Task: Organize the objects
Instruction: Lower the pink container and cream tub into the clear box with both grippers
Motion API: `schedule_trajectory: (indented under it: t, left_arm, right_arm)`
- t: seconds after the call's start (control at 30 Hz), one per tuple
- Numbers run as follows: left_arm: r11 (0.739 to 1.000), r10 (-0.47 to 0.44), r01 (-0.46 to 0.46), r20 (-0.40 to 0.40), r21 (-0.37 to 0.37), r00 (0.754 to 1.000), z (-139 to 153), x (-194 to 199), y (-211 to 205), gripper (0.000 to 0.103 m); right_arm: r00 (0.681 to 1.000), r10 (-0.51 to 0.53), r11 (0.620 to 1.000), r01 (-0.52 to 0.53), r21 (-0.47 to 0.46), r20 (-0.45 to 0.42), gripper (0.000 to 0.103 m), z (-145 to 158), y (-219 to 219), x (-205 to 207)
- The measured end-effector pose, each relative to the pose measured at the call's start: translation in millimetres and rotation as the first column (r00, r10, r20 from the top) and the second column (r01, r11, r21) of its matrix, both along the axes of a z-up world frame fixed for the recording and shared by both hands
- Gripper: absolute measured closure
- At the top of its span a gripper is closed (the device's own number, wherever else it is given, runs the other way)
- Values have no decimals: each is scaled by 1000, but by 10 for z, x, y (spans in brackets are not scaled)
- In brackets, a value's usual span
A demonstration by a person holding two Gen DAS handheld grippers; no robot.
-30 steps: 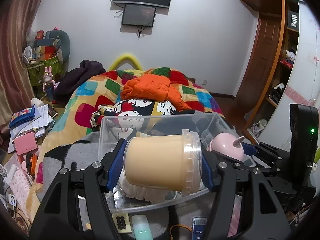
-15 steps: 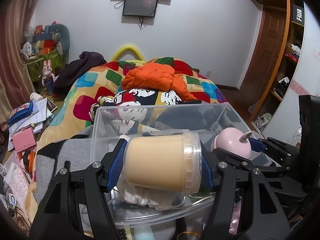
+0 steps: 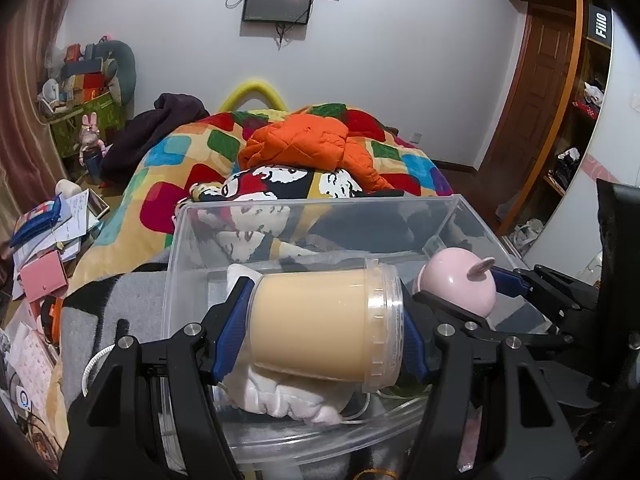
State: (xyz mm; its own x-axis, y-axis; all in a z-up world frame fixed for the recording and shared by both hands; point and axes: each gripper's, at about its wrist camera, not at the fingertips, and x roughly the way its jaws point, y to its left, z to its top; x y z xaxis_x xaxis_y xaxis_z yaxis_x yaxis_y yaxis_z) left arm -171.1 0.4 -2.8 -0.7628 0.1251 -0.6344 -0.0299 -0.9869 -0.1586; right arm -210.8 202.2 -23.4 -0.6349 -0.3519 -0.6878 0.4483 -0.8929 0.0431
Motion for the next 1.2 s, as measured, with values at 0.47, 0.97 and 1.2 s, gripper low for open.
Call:
schedule_trajectory:
  t: [0.47, 0.97, 1.2]
  left_arm:
    - [999, -18, 17, 34, 31, 999, -79, 0, 5, 36]
    - [999, -51, 52, -21, 17, 998, 89, 215, 97, 33]
    - [999, -44, 44, -32, 25, 999, 152, 280, 54, 33]
  right_arm:
    - [1000, 3, 999, -3, 38, 10, 40, -18, -49, -26]
    - [1000, 27, 999, -27, -28, 7, 38, 104, 70, 176]
    - [999, 22, 999, -23, -46, -25, 28, 197, 164, 318]
